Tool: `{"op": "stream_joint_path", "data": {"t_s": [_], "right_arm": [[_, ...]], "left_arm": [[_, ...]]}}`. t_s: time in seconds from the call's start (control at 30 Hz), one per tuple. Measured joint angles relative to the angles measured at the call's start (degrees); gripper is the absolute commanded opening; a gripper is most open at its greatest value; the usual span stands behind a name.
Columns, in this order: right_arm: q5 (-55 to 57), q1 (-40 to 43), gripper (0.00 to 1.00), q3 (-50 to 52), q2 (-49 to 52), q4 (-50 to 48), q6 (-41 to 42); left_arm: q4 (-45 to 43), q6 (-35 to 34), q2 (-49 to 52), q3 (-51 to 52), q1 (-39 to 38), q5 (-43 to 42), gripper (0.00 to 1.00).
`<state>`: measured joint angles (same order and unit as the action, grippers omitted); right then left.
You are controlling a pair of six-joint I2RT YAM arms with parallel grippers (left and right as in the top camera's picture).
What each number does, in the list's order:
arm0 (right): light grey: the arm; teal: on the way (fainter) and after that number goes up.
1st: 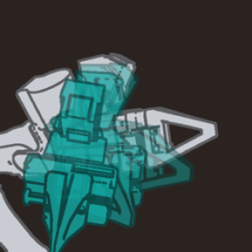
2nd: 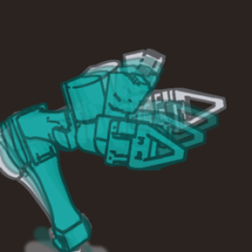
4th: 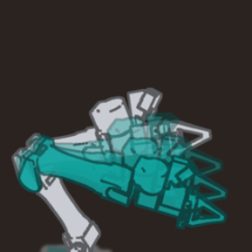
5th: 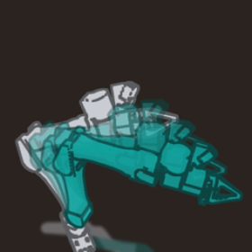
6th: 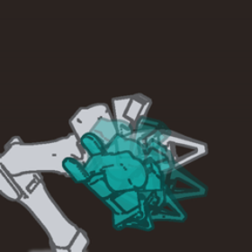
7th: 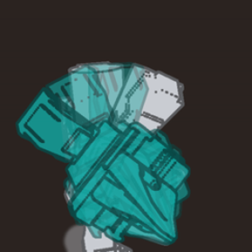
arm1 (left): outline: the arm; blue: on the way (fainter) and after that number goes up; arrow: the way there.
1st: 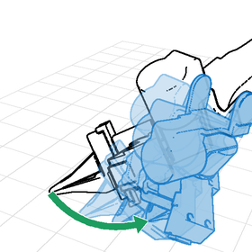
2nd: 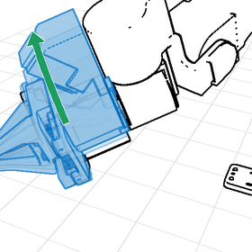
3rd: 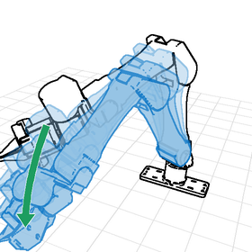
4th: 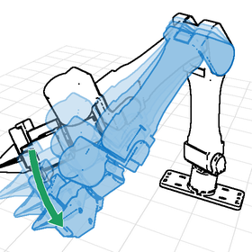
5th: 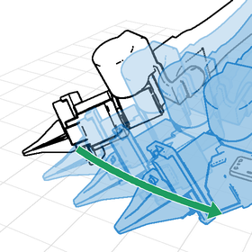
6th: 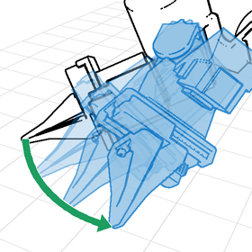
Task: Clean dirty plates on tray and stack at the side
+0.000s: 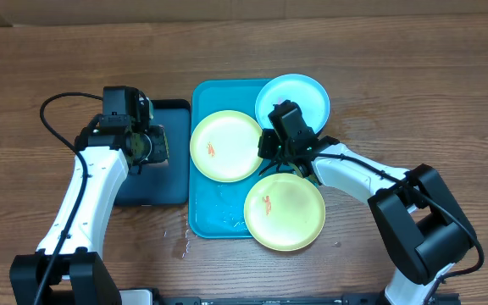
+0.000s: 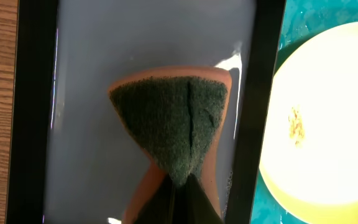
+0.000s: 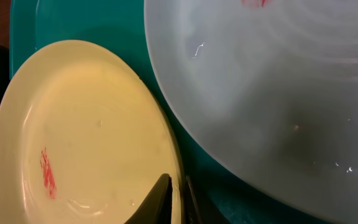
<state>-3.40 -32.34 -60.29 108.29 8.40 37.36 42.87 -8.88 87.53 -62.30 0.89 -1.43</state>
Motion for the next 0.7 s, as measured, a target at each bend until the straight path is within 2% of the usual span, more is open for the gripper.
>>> {"op": "stream_joint_path", "data": {"t_s": [0.17, 0.23, 0.4, 0.5, 0.6, 0.7], "right_arm": [[0.02, 0.00, 0.08, 0.00, 0.00, 0.02, 0.11], [0.02, 0.00, 0.15, 0.00, 0.00, 0.09, 0.20], [-0.04, 0.00, 0.16, 0.00, 0.00, 1.40, 0.15], [-0.04, 0.00, 0.14, 0.00, 0.00, 2.27, 0.15], [-0.02, 0.00, 0.04, 0.00, 0.00, 3.10, 0.11], [-0.11, 0.00, 0.04, 0.00, 0.00, 3.26, 0.20]], "left_arm": [[-0.02, 0.02, 0.00, 0.00, 0.00, 0.00, 0.04], [-0.02, 0.02, 0.00, 0.00, 0.00, 0.00, 0.04], [0.00, 0.02, 0.00, 0.00, 0.00, 0.00, 0.04], [0.00, 0.02, 0.00, 0.00, 0.00, 0.00, 0.05], [0.00, 0.02, 0.00, 0.00, 0.00, 0.00, 0.04], [0.00, 0.02, 0.00, 0.00, 0.00, 0.02, 0.04]]}}
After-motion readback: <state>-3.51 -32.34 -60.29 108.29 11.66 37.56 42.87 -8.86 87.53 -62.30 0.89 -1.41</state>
